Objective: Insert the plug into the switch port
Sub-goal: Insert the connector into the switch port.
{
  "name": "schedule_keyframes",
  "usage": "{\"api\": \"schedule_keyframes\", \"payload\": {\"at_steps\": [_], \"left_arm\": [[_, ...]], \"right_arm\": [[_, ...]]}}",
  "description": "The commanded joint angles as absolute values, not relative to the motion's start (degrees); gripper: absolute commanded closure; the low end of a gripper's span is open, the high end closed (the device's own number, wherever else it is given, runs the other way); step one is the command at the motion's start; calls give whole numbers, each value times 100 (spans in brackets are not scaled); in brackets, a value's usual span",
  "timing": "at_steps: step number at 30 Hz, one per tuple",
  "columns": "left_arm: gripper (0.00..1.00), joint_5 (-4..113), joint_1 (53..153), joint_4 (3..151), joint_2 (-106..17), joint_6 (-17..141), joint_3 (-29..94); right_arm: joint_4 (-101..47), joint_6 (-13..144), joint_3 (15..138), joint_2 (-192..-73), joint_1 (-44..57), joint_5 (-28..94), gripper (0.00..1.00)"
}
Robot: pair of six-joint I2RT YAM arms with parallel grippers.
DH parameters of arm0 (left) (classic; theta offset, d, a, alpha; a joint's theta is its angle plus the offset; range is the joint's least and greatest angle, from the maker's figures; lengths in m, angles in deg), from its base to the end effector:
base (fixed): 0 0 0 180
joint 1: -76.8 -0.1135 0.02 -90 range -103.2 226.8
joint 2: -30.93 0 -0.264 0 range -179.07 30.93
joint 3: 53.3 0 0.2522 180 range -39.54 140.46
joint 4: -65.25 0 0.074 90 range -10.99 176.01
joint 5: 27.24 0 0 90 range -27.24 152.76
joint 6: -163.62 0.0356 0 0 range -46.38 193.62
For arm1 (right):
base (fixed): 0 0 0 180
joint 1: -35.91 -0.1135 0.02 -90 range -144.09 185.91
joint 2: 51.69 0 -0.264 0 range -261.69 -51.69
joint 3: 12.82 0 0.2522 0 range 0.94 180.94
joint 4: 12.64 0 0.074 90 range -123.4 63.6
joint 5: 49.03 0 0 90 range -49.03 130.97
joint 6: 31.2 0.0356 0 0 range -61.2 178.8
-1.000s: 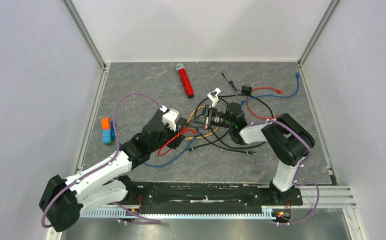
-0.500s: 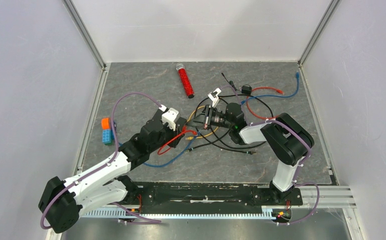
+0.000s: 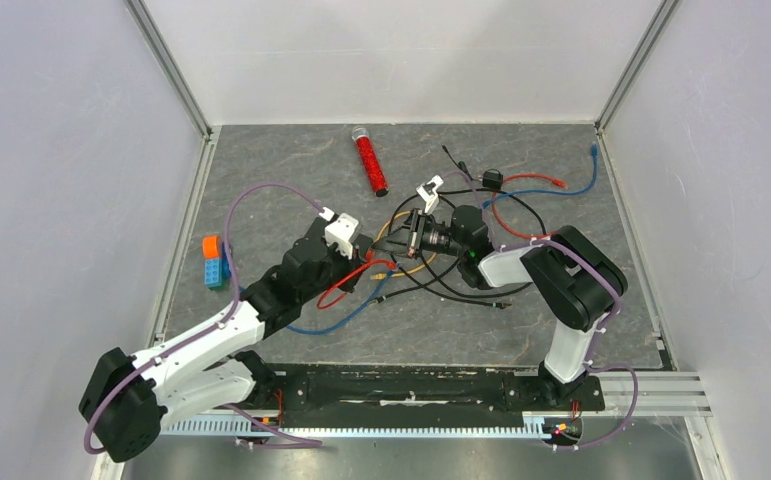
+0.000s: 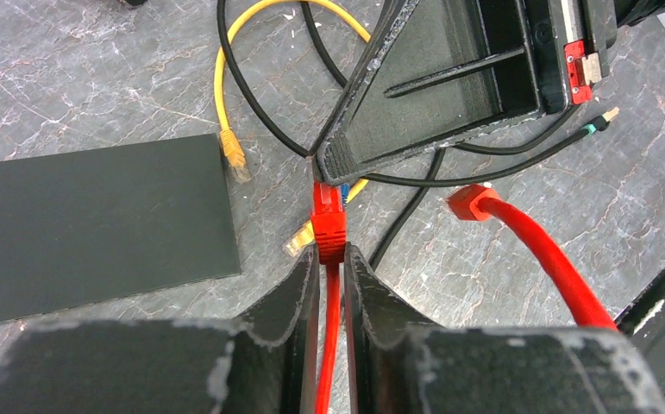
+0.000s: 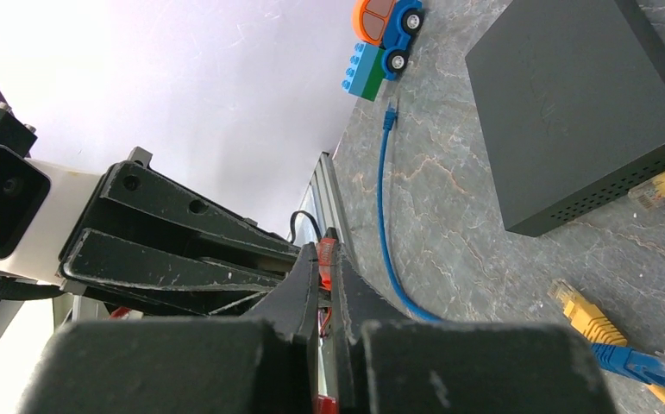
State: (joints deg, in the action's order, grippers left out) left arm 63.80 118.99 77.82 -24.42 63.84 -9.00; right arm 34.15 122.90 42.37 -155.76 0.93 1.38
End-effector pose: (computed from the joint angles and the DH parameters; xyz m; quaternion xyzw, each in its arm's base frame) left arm 0.1618 -0.1458 0.2384 0.2288 0.8050 -0.2330 0.4954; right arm 0.2749 0.2200 0.1759 -0.0572 0.7147 0.6551 0.2383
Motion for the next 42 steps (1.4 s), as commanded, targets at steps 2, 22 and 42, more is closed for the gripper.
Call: {"api": "schedule_keyframes", "payload": {"at_steps": [2, 22, 42], "left_arm": [[76, 6302, 11907, 7535, -2589, 6574, -781], [98, 7120, 11904, 7871, -2557, 6384, -1005], [98, 8349, 11907, 8715, -3109, 4061, -1601]], "right_arm": [[3727, 12404, 4330, -15592, 67, 230, 100], [1930, 10765, 4745, -15389, 196, 421, 67], [-1430, 7063, 8275, -17381, 394, 354, 39]]}}
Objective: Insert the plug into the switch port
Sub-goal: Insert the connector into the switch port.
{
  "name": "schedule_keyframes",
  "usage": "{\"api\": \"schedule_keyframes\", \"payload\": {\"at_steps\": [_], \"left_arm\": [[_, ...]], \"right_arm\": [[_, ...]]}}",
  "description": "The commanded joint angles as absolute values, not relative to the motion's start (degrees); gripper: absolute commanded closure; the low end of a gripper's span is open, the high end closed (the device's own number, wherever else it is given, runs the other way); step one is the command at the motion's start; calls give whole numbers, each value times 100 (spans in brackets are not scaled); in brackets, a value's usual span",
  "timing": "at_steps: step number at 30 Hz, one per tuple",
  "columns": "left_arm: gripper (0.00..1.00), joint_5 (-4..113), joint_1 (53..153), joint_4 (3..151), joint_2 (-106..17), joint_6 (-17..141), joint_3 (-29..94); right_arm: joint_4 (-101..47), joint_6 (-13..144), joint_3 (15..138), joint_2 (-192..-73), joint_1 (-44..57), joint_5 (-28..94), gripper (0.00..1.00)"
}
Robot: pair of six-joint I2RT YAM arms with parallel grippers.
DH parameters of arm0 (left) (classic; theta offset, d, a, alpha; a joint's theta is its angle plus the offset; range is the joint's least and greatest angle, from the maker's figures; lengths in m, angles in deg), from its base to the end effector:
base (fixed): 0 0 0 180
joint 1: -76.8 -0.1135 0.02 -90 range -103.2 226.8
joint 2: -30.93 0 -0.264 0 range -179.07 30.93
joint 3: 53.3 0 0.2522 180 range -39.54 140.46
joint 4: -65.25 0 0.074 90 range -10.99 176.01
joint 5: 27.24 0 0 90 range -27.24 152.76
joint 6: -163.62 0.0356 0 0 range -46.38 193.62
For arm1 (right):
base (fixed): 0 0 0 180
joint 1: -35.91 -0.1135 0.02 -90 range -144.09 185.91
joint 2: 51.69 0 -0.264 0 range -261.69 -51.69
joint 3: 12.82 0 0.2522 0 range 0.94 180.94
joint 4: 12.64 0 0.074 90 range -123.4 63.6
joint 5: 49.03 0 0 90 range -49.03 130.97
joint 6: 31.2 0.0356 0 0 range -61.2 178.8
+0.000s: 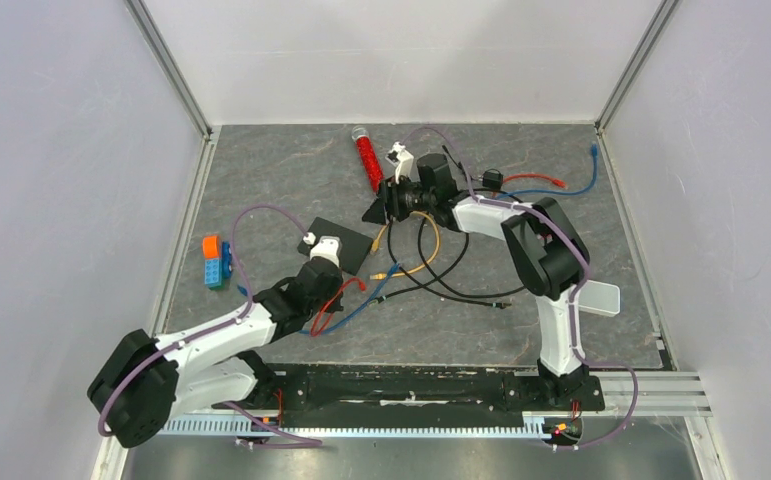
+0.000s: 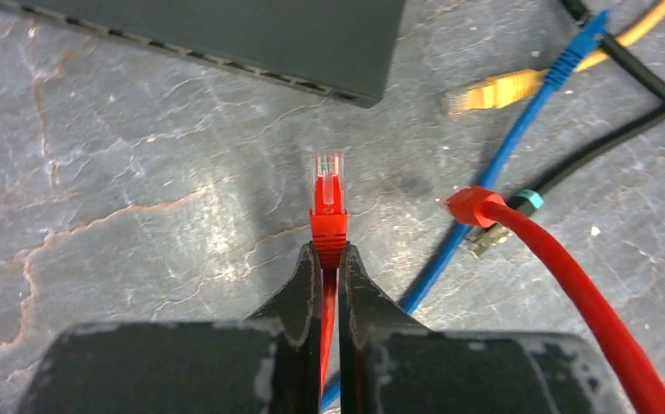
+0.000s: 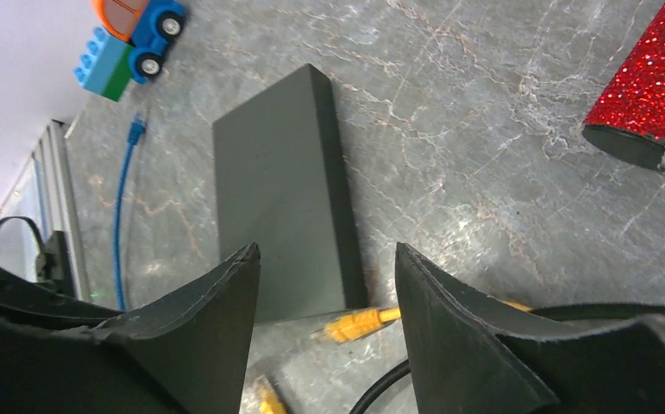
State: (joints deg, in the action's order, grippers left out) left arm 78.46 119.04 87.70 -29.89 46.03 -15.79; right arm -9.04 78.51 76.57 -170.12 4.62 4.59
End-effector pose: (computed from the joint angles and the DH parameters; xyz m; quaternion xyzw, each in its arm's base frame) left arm 0.1534 -0.1263 0.1666 0.0660 0.9168 -0.1097 0.3783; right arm 0.3812 0.2564 0.1791 -0.2469 0.7823 0.4566 0.3443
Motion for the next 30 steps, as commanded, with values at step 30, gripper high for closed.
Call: {"api": "schedule_keyframes", "payload": {"at_steps": [30], "left_arm": [[98, 7470, 11712, 8696, -3631, 3998, -1506]], "right_arm": [[-2197, 6080, 10320, -19569, -169, -1776, 43]]}}
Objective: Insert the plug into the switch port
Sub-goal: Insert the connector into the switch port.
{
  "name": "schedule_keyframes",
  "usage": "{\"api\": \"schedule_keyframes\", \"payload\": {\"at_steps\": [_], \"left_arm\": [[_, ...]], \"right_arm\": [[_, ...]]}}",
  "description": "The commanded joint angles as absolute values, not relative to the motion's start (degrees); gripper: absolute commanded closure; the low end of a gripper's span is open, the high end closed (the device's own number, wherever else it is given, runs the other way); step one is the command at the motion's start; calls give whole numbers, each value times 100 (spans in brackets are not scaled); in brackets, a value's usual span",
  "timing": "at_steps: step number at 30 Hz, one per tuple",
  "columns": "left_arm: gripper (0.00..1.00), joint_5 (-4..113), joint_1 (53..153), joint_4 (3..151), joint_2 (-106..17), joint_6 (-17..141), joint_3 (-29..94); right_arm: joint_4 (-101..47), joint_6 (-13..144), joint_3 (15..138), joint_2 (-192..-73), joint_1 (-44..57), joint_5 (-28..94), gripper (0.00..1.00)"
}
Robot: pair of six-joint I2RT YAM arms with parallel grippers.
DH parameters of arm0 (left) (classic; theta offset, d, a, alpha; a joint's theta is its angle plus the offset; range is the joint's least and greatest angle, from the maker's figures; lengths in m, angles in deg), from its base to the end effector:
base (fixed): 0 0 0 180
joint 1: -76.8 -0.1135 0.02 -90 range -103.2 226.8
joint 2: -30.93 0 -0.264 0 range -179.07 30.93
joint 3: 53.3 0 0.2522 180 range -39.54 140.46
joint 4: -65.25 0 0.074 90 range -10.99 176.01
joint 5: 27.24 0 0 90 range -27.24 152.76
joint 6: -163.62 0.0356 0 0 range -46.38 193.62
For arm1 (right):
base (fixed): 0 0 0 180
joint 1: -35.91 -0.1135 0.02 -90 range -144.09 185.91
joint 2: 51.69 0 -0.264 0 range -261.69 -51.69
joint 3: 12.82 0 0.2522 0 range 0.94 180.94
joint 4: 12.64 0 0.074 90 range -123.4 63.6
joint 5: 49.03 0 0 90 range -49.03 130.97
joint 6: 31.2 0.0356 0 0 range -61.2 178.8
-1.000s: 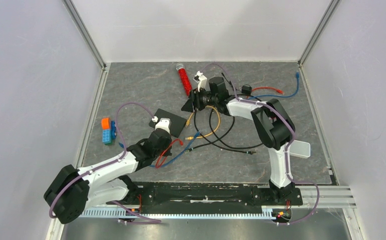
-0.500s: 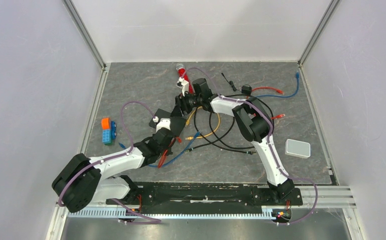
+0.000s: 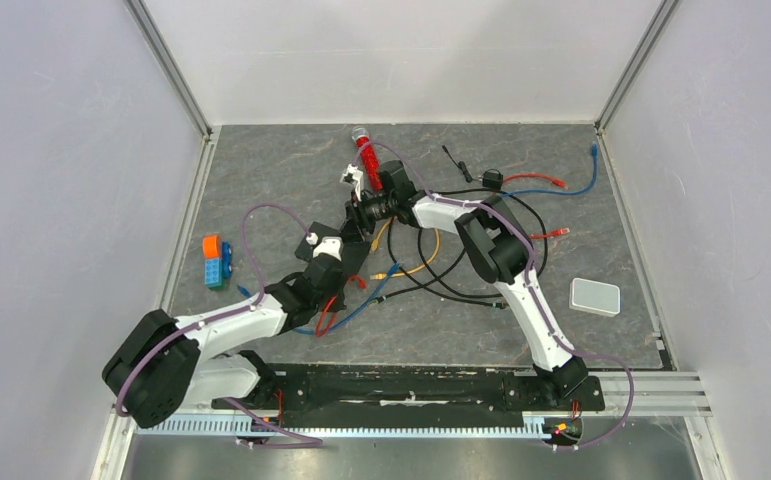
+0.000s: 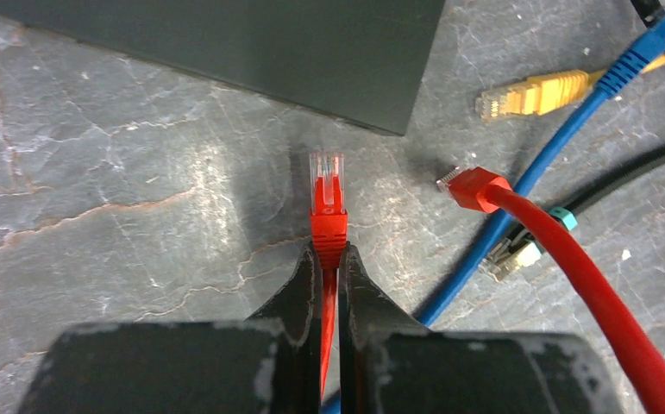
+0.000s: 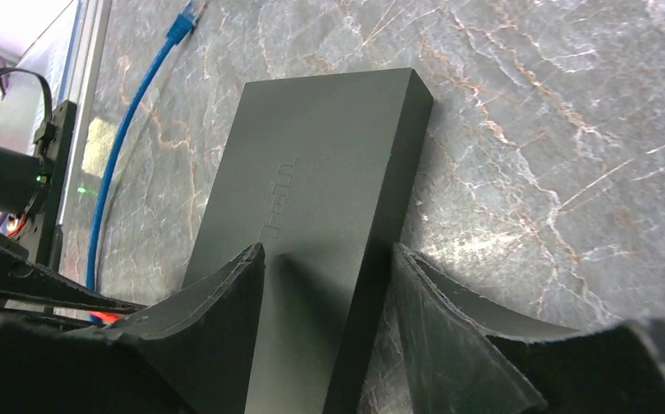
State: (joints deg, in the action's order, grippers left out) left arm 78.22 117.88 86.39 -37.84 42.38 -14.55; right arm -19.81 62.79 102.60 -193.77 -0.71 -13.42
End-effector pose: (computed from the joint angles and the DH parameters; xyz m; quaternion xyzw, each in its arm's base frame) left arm 0.1651 -0.1313 0.1490 0.0356 0.9349 -0.0920 0.3409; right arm 0.4100 0.3408 0.1098 -0.4269 0.6927 0.5235 0.2528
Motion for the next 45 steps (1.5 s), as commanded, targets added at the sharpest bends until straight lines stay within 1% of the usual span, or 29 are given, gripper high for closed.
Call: {"api": "schedule_keyframes", "payload": {"at_steps": [1, 7, 12, 18, 21, 25, 28, 35, 45], "left_arm": [[98, 7388, 11655, 8712, -3628, 4022, -1514], [98, 6986, 11215, 9101, -3712, 4005, -1436], [98, 6646, 10858, 9059, -3669, 4010, -1502], [98, 6069, 10844, 8691, -4208, 4320, -1347], [98, 5963, 10853, 8626, -4307, 4499, -1226], [98, 6093, 10872, 8749, -4282, 4548, -1151], [98, 6402, 10871, 8959, -4485, 4314, -1097], [98, 6759, 10872, 8934, -4448, 4135, -1093], [98, 7249, 10904, 9154, -4743, 4084, -835]], "right_arm": [[-2180, 6040, 10309, -19581, -176, -1854, 44], [-2166, 5933, 10312, -19615, -228, -2121, 44], [-2174, 5599, 10283, -19657, -240, -2262, 44], [-2158, 5545, 10385, -19716, -241, -2483, 43], [-2128, 5551, 10404, -19725, -247, -2637, 44], [-2133, 5520, 10396, -19733, -252, -2855, 44], [-2124, 5584, 10365, -19728, -241, -2915, 44], [-2116, 5696, 9701, -19320, -153, -2002, 45], [-2225, 5854, 9039, -18780, -152, -1468, 45]]}}
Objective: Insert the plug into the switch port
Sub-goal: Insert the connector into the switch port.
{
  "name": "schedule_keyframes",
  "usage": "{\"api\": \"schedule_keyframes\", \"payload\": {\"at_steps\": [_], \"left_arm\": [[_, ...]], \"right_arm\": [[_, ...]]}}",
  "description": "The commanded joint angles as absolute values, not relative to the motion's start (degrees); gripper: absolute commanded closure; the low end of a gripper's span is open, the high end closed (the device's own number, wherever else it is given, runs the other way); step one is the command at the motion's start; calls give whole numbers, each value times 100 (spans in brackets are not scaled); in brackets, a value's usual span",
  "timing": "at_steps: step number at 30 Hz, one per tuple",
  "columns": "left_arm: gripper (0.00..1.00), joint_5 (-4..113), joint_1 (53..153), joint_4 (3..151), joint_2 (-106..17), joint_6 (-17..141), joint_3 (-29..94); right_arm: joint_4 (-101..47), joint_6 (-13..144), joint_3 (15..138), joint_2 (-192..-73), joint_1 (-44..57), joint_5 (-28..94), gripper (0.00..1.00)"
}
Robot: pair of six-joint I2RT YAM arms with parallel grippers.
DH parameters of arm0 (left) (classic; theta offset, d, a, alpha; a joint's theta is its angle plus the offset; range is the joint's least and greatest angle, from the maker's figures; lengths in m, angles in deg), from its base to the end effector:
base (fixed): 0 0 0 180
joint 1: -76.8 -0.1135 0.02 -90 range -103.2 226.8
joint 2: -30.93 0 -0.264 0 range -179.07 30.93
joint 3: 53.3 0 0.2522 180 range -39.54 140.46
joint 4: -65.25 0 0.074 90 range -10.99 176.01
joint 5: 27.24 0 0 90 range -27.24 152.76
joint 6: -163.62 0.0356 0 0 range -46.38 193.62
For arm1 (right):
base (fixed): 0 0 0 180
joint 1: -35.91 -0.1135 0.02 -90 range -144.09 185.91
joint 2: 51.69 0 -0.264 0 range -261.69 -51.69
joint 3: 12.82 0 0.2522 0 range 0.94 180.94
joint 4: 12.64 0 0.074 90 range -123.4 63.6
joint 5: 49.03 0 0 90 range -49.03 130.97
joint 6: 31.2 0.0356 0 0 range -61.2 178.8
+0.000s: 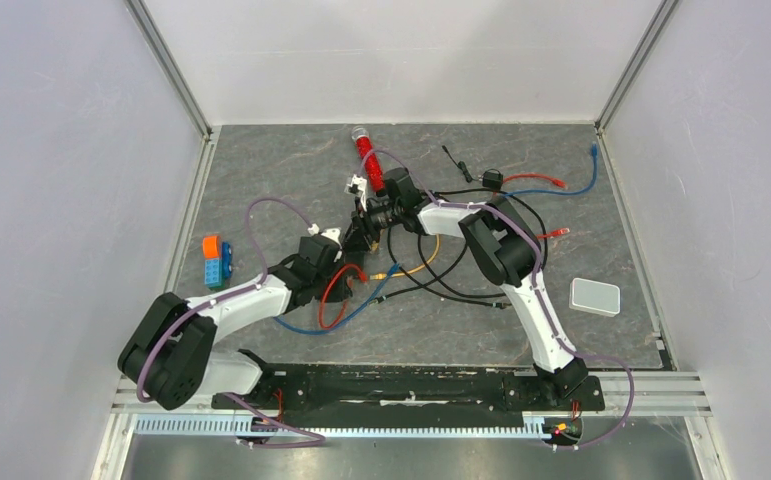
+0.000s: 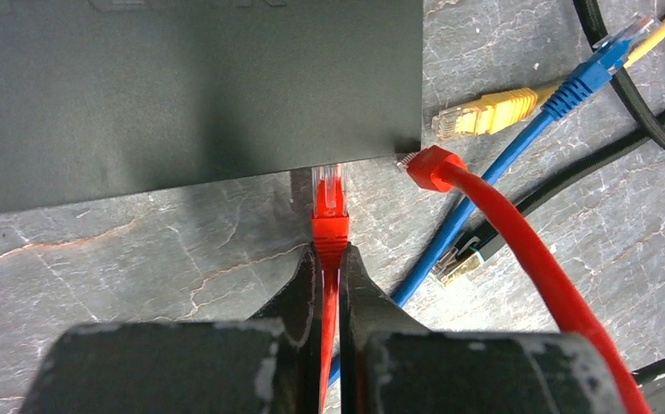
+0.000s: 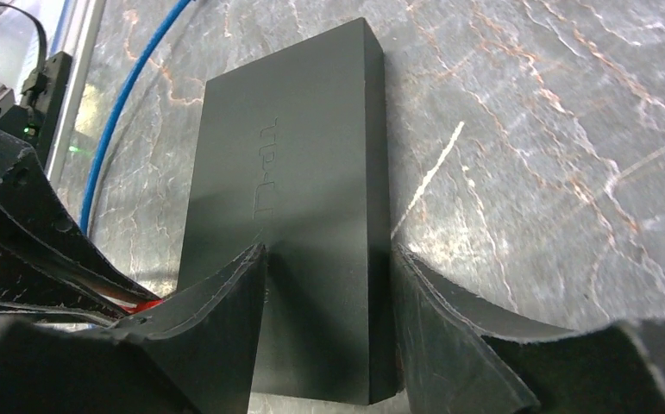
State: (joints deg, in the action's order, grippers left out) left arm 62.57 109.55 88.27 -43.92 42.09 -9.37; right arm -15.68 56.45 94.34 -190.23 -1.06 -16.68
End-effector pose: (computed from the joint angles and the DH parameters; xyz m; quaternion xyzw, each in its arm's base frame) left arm 0.1950 -0.1255 0.1501 0.0106 0.9508 -0.1660 0.2612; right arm 0.3893 0.3307 0.1044 -0.4724 0.6542 0.5287 0.2631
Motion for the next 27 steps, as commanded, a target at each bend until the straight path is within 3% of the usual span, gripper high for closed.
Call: {"api": "schedule_keyframes", "payload": {"at_steps": [1, 11, 17, 27], "left_arm": [[98, 7331, 10929, 9218, -4783, 4070, -775], [98, 8093, 11240, 9195, -4812, 4107, -614], [98, 8433, 11548, 9292, -5121, 4090, -437], [98, 9343, 11941, 8969, -5026, 3966, -598]], "right_arm": [[-2223, 5865, 8988, -18752, -153, -1451, 45], [-2245, 5738, 8730, -18682, -153, -1579, 48], [-2880, 5545, 9230, -18997, -155, -1631, 49], [-2324, 5876, 8492, -18619, -204, -1590, 49]]}}
